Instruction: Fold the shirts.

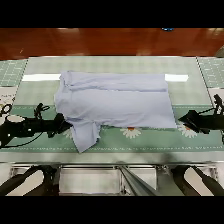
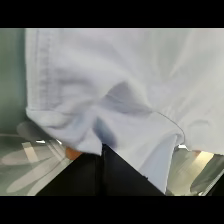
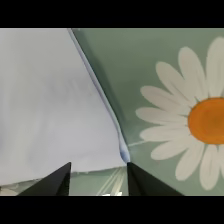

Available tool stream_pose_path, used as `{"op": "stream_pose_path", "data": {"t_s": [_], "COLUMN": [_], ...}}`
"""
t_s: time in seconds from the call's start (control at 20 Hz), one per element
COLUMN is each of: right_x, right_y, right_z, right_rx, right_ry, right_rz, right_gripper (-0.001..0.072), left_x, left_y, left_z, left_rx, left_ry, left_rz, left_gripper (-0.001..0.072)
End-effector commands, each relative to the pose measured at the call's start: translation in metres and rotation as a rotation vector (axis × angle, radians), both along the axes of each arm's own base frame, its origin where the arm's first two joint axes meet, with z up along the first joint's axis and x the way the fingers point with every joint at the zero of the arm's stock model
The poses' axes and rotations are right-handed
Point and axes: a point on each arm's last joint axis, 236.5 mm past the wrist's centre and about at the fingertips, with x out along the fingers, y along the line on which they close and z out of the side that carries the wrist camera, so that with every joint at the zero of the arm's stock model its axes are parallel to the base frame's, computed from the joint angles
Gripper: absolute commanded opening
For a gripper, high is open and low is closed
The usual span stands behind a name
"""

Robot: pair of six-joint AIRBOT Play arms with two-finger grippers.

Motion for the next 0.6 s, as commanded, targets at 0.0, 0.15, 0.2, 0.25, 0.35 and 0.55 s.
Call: {"op": "stream_pose_path", "data": {"t_s": [0.0, 0.15, 0.2, 0.25, 0.35, 0.55], "right_x": [-0.02, -0.018, -0.016, -0.012, 0.002, 0.026], "right_y": [-0.008, 0.0, 0.003, 0.007, 0.013, 0.015], "right_z": [-0.015, -0.03, -0.034, -0.038, -0.045, -0.052], "right_rx": [-0.016, 0.053, 0.079, 0.108, 0.162, 0.234], "right_ry": [0.091, 0.132, 0.137, 0.133, 0.107, 0.077], "right_rz": [-0.019, -0.025, -0.028, -0.032, -0.053, -0.088], "right_gripper": [0.041, 0.041, 0.041, 0.041, 0.041, 0.0396], "left_x": [0.0, -0.001, -0.001, 0.0, 0.004, 0.008], "left_y": [-0.003, -0.004, -0.004, -0.003, 0.0, 0.004], "left_z": [0.003, 0.003, 0.003, 0.002, 0.0, -0.001], "left_rx": [-0.013, -0.015, -0.015, -0.012, 0.004, 0.022], "left_ry": [-0.006, -0.005, -0.005, -0.007, -0.017, -0.029], "left_rz": [-0.013, -0.017, -0.017, -0.016, -0.001, 0.014], "left_gripper": [0.0019, 0.0019, 0.002, 0.0019, 0.002, 0.002]}}
